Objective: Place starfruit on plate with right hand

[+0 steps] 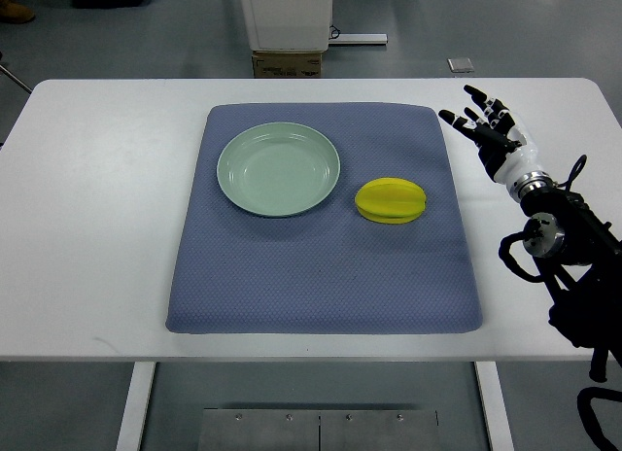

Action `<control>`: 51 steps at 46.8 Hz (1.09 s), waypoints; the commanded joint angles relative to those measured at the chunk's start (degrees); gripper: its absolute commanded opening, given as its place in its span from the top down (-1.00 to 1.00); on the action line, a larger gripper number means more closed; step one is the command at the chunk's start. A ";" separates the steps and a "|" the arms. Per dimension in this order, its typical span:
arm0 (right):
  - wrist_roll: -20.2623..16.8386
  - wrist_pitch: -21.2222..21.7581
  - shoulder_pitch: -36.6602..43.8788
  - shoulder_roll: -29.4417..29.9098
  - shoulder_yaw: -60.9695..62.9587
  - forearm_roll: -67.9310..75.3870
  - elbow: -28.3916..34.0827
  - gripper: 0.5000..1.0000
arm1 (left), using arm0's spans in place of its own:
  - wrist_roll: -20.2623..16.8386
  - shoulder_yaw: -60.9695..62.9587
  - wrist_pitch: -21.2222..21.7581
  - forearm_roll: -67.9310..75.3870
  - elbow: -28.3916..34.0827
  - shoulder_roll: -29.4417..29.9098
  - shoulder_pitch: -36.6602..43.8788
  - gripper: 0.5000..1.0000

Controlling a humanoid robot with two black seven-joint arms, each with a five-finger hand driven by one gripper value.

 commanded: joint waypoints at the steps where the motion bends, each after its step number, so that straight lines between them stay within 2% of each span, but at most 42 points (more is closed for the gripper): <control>1: 0.09 0.00 -0.25 0.00 -0.03 0.00 0.00 -1.00 | 0.00 -0.05 0.02 -0.04 0.00 0.00 0.00 -1.00; 51: 0.18 0.09 0.27 -0.71 -0.20 0.09 0.35 -1.00 | 0.00 -0.05 0.37 -0.04 0.09 0.00 0.18 -1.00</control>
